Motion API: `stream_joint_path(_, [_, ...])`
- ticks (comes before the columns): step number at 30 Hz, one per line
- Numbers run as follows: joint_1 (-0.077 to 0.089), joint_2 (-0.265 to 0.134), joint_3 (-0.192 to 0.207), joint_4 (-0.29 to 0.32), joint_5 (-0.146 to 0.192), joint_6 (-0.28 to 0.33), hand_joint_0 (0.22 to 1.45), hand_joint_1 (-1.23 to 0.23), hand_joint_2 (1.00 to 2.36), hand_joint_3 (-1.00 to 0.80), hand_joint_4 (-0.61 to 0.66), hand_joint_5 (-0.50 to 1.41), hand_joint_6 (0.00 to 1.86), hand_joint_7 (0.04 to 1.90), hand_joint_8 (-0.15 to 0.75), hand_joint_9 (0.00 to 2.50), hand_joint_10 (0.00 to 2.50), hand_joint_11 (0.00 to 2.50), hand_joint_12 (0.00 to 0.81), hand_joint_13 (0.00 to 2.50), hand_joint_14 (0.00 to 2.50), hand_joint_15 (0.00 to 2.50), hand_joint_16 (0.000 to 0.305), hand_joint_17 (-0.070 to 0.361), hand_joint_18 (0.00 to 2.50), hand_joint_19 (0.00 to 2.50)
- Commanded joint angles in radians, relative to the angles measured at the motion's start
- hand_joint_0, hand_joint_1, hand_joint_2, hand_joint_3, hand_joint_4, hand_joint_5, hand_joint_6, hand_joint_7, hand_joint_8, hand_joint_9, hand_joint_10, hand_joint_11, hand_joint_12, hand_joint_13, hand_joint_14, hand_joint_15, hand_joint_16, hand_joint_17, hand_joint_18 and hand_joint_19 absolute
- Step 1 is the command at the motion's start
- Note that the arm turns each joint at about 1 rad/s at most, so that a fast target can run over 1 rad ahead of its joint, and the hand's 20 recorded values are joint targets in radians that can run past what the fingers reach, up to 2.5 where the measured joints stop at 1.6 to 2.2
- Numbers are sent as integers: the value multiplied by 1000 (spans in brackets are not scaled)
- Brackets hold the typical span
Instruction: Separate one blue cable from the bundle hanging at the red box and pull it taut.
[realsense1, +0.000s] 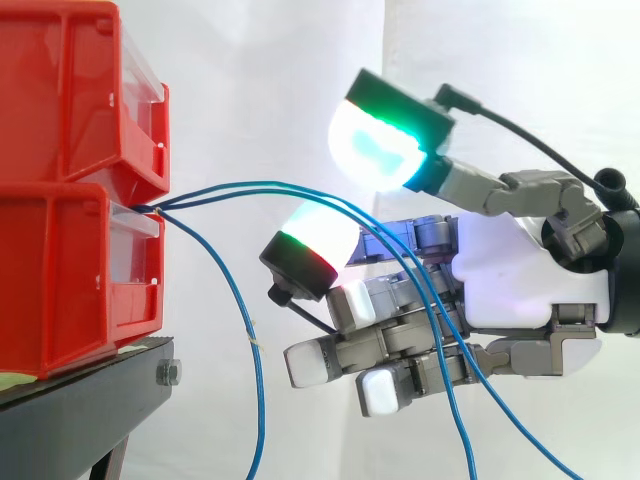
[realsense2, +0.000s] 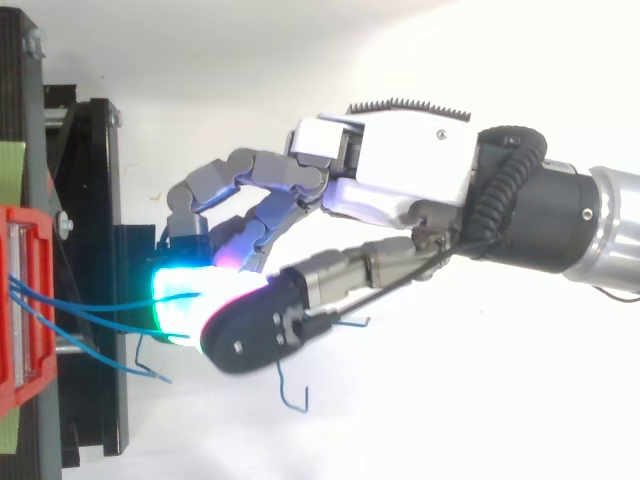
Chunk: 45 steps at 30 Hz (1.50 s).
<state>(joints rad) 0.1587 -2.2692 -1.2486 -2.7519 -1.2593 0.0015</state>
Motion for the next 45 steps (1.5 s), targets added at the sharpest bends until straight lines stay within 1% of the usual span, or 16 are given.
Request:
stream_joint_path(1, [1,-1,0,0,0,0,636,-440,1000,-500,127,-136,760,1212,282,941,21,755,225,613,18,562,32,71,611,746])
stream_joint_path(5, [1,0,0,0,0,-2,635,-476,1011,-368,157,-108,675,1298,282,944,22,748,225,593,21,565,31,71,554,768])
stream_joint_path(9, [1,0,0,1,0,-5,626,-507,1014,-305,134,-104,663,1317,288,948,22,758,229,586,18,569,32,72,542,773])
stream_joint_path(13, [1,0,0,5,0,-5,608,-597,1015,-266,122,-106,659,1348,292,950,22,785,235,591,18,568,33,73,548,773])
stream_joint_path(16, [1,0,0,0,0,-6,603,-626,1017,-246,132,-117,686,1314,294,940,22,783,239,597,20,572,33,75,557,761])
stream_joint_path(20, [1,-1,0,0,0,-6,591,-729,1020,-171,114,-163,804,1279,291,923,21,787,246,597,18,571,35,79,583,739])
stream_joint_path(22, [1,0,0,0,0,-6,589,-741,1021,-142,119,-170,828,1270,292,918,22,784,247,593,18,567,35,80,583,738])
stream_joint_path(28, [1,-1,0,0,0,-6,617,-789,1020,-186,94,-184,848,1225,288,889,22,787,258,589,18,567,38,85,605,723])
stream_joint_path(34, [1,0,0,0,0,-6,650,-826,1017,-252,61,-189,854,1234,284,868,20,796,260,582,18,556,39,87,615,709])
stream_joint_path(36, [1,-1,0,0,0,-8,652,-811,1016,-280,89,-190,856,1219,283,873,22,799,260,580,18,562,39,87,603,709])
stream_joint_path(37, [1,0,0,0,0,-8,625,-781,1011,-359,114,-190,858,1162,280,874,22,788,259,580,18,556,39,87,602,719])
stream_joint_path(38, [1,0,0,0,0,-8,594,-730,1004,-451,118,-186,835,1152,281,883,22,794,266,593,18,558,39,88,605,728])
stream_joint_path(40, [1,0,0,0,0,-8,568,-649,1000,-500,121,-183,825,1132,289,899,21,783,266,603,20,563,38,86,592,726])
stream_joint_path(41, [2,-1,0,0,0,-8,558,-589,1000,-500,123,-178,815,1136,291,910,21,771,264,609,18,557,38,86,593,727])
stream_joint_path(42, [2,-1,0,0,0,-8,562,-456,1000,-500,127,-170,800,1137,292,929,19,770,260,610,19,551,37,83,590,733])
stream_joint_path(45, [2,0,0,0,0,-9,597,-373,1000,-500,108,-161,779,1175,291,961,21,770,257,622,19,556,36,80,582,750])
